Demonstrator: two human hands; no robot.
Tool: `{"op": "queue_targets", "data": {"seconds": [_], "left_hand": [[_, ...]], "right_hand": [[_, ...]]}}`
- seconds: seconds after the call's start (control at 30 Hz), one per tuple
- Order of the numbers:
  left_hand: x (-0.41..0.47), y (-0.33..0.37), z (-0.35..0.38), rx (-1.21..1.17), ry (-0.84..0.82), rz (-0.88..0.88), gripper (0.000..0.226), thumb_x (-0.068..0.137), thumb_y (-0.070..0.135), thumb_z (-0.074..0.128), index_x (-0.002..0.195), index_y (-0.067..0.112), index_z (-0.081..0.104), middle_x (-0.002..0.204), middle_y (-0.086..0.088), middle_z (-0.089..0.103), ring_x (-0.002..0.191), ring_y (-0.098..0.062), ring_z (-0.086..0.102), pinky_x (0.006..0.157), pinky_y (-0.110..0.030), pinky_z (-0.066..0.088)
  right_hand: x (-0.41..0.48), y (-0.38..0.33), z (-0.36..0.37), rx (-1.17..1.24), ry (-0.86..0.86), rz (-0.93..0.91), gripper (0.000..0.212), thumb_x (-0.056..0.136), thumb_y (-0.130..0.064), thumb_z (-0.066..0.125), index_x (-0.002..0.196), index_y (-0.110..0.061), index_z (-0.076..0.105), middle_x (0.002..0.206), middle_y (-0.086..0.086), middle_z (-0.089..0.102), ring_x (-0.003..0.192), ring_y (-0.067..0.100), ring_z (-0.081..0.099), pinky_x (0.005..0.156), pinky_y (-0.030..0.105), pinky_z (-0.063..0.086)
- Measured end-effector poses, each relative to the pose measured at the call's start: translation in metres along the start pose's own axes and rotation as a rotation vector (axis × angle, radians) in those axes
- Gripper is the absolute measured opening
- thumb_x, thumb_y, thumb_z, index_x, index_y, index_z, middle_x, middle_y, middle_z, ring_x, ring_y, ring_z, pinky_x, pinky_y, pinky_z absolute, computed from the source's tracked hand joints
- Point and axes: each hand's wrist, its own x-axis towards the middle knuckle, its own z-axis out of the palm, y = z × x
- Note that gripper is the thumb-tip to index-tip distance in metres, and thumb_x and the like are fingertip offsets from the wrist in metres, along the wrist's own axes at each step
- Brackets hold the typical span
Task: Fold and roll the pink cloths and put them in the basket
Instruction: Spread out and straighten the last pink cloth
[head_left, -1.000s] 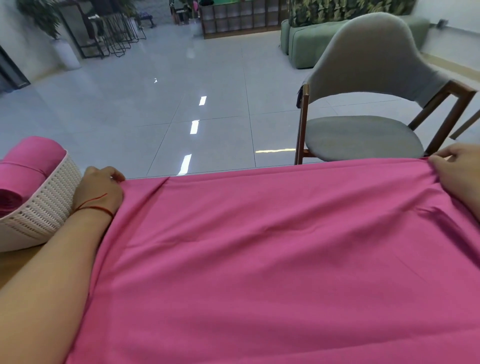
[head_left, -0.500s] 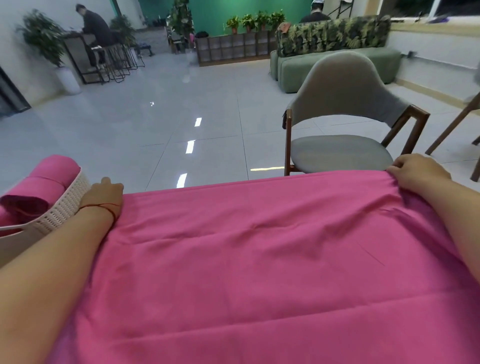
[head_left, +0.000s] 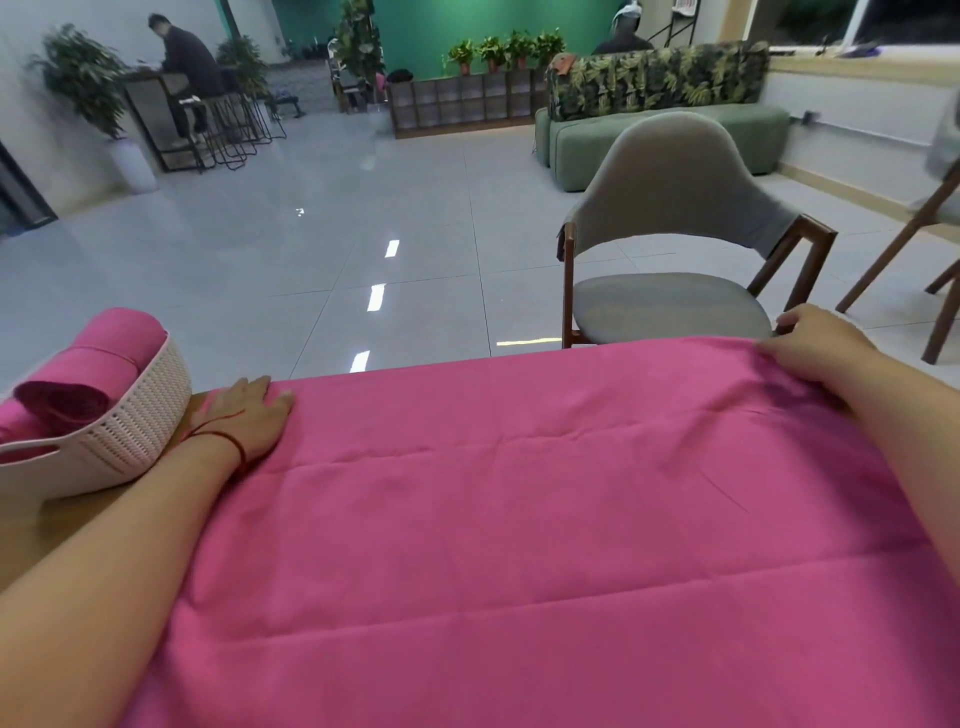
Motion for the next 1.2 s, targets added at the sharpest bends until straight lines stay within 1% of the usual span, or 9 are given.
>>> {"op": "queue_targets", "data": {"seconds": [0.07,0.17,0.27,0.4,0.63,0.87,0.97,1.1,1.2], "left_hand": [[-0.004,-0.006,0.002,-0.024,-0.05,-0.047,0.093,0.09,0.08,0.015,0.162,0.023,0.032,0.169,-0.011,0.03,0.156,-0.033,0.027,0.127,-0.052,0.02],[-0.021,-0.01,0.01,-0.058,-0.066,-0.082,0.096,0.087,0.085,0.015,0.164,0.028,0.023,0.173,-0.01,0.017,0.16,-0.031,0.015,0.128,-0.055,0.012],[-0.039,-0.01,0.009,-0.044,-0.035,-0.063,0.084,0.097,0.078,0.021,0.165,0.03,0.021,0.174,-0.009,0.012,0.161,-0.029,0.009,0.128,-0.055,0.009],[-0.052,-0.018,0.006,-0.041,-0.069,-0.054,0.086,0.096,0.078,0.024,0.166,0.028,0.02,0.174,-0.009,0.01,0.161,-0.029,0.009,0.128,-0.057,0.01],[-0.092,-0.044,0.014,-0.044,-0.006,0.049,0.075,0.102,0.071,0.029,0.164,0.029,0.027,0.173,-0.006,0.018,0.159,-0.028,0.019,0.128,-0.05,0.016],[-0.127,-0.089,0.016,-0.05,0.005,0.134,0.076,0.099,0.074,0.026,0.163,0.033,0.03,0.173,0.0,0.022,0.159,-0.02,0.019,0.128,-0.05,0.017],[-0.151,-0.106,0.012,-0.059,-0.02,0.126,0.072,0.102,0.072,0.026,0.164,0.036,0.024,0.174,0.004,0.015,0.16,-0.018,0.013,0.128,-0.05,0.014],[-0.178,-0.12,0.006,-0.07,-0.044,0.078,0.073,0.102,0.071,0.026,0.165,0.035,0.023,0.175,0.002,0.011,0.16,-0.026,0.014,0.129,-0.051,0.014],[-0.21,-0.116,0.006,-0.057,0.006,0.075,0.072,0.101,0.073,0.025,0.163,0.036,0.027,0.174,0.002,0.017,0.159,-0.027,0.018,0.125,-0.057,0.019]], "right_hand": [[-0.014,0.001,-0.006,0.045,0.108,-0.009,0.055,0.093,-0.033,0.071,0.144,-0.018,0.056,0.143,0.019,0.061,0.13,0.043,0.057,0.107,0.053,0.047],[-0.031,0.001,-0.006,-0.018,0.271,-0.055,0.045,0.1,-0.033,0.059,0.143,-0.022,0.053,0.141,0.023,0.057,0.128,0.047,0.054,0.105,0.059,0.045],[-0.051,-0.012,0.005,-0.119,0.163,-0.164,0.043,0.101,-0.041,0.05,0.14,-0.027,0.059,0.144,0.017,0.054,0.132,0.044,0.049,0.109,0.059,0.043],[-0.09,-0.028,0.028,-0.2,0.006,-0.294,0.045,0.099,-0.049,0.051,0.139,-0.033,0.061,0.149,0.011,0.055,0.135,0.038,0.051,0.113,0.055,0.044],[-0.143,-0.01,0.04,-0.316,-0.005,-0.337,0.066,0.1,-0.069,0.036,0.154,-0.032,0.047,0.16,0.006,0.049,0.143,0.034,0.048,0.116,0.056,0.04],[-0.156,0.055,0.025,-0.38,-0.052,-0.361,0.098,0.086,-0.091,0.009,0.167,-0.037,0.023,0.176,-0.003,0.023,0.16,0.024,0.026,0.129,0.052,0.023],[-0.168,0.072,0.009,-0.394,-0.068,-0.321,0.091,0.09,-0.088,0.011,0.166,-0.04,0.024,0.176,-0.007,0.019,0.162,0.021,0.019,0.129,0.053,0.022],[-0.198,0.087,-0.008,-0.343,0.052,-0.32,0.081,0.096,-0.078,0.015,0.159,-0.035,0.041,0.17,-0.004,0.035,0.155,0.024,0.035,0.123,0.054,0.032],[-0.235,0.09,-0.01,-0.316,0.124,-0.414,0.065,0.104,-0.068,0.029,0.157,-0.035,0.046,0.167,-0.002,0.041,0.153,0.024,0.038,0.122,0.054,0.03]]}}
